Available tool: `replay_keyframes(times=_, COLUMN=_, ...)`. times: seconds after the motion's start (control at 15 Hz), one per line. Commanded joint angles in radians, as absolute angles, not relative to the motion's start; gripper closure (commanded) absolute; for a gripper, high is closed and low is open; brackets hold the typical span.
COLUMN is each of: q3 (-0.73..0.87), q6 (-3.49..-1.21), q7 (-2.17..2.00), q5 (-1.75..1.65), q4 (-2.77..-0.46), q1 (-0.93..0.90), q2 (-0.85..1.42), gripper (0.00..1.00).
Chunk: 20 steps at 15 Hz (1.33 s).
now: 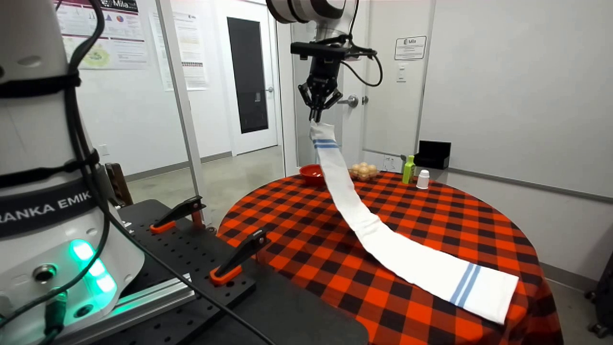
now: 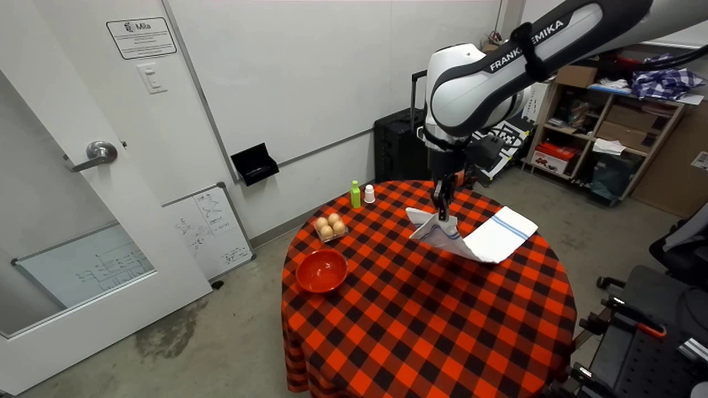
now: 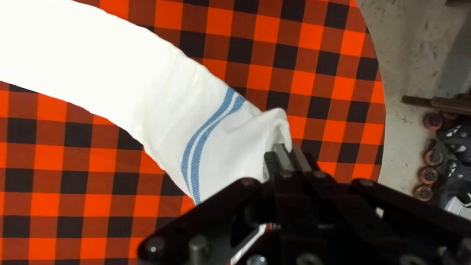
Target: Unfold the towel on the table.
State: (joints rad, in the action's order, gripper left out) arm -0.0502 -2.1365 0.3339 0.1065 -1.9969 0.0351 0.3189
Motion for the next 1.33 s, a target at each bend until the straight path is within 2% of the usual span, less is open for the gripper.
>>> replay_keyframes(times=0.0, q3=-0.081, q6=-2.11, q7=0.334, q5=0.094, q4=-1.966, q1=0.008, q2=0.364, gripper=0.99)
replay_keyframes(times=0.27, q3=-0.111, q6=-2.105, q7=0.341, q5=0.097, q4=-1.969, q1=-0.013, q2=0.399, gripper=0.99)
replay_keyframes(times=0.33, q3=-0.118, q6=-2.096, q7=0.336, q5=0.101, q4=-1.969, q1=-0.017, q2=0.405, gripper=0.73)
replay_keyframes(times=0.4, q3=-0.128, q6=-2.084, q7=0.346, q5=0.106, q4=-1.968, q1=-0.019, q2=0.409, gripper=0.72)
replay_keyframes(times=0.47, q3=-0.136, q6=-2.069, q7=0.348, q5=0.108, q4=-1.966, q1=-0.022, q2=0.412, gripper=0.65)
replay_keyframes(times=1.07, q3=-0.168, q6=-2.016, q7=0.349, q5=0.113, q4=-1.962, q1=-0.039, q2=0.358, gripper=0.0)
replay_keyframes(times=1.27, q3=-0.154, q6=-2.065, q7=0.334, q5=0.095, q4=-1.992, q1=-0.039, q2=0.306, gripper=0.0)
